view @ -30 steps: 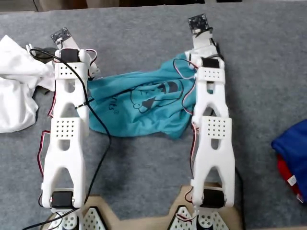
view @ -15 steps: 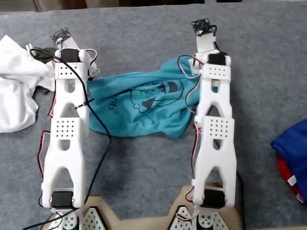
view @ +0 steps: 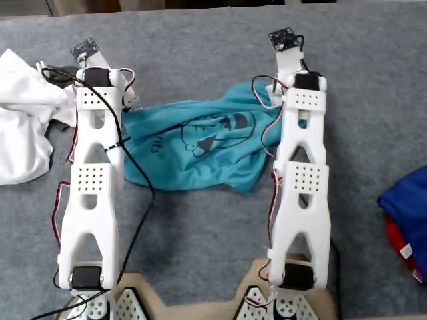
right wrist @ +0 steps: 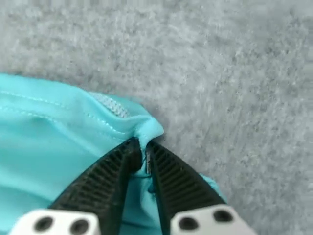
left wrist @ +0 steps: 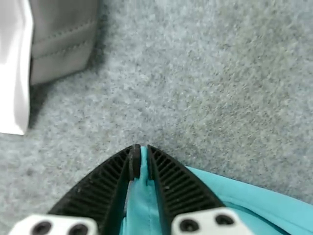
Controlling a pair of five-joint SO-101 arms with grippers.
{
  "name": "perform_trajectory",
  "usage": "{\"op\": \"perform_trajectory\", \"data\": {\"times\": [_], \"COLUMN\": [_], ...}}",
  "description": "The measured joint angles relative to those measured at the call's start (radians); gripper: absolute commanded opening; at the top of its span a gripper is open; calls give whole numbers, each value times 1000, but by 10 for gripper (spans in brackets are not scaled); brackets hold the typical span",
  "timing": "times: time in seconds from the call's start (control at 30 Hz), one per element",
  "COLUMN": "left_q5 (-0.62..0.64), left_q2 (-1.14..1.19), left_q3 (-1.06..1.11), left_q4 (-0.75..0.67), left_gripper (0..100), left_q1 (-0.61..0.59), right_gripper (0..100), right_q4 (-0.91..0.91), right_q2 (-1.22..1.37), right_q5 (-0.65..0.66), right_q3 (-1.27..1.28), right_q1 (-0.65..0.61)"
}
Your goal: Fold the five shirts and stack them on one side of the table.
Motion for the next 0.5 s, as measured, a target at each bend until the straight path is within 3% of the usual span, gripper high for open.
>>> {"op": "perform_trajectory", "data": {"times": [0.23, 0.5], "left_q5": [0, 0], "left_q2": [0, 0], "left_q3": [0, 0], "left_q4": [0, 0], "left_gripper": [19, 19], "left_q1": [0, 0], "right_gripper": [5, 5], "right_q4": [2, 193], "right_q2": [3, -60], "right_q5": [-114, -124], "right_q3": [-238, -273], "right_q1": [3, -89]}}
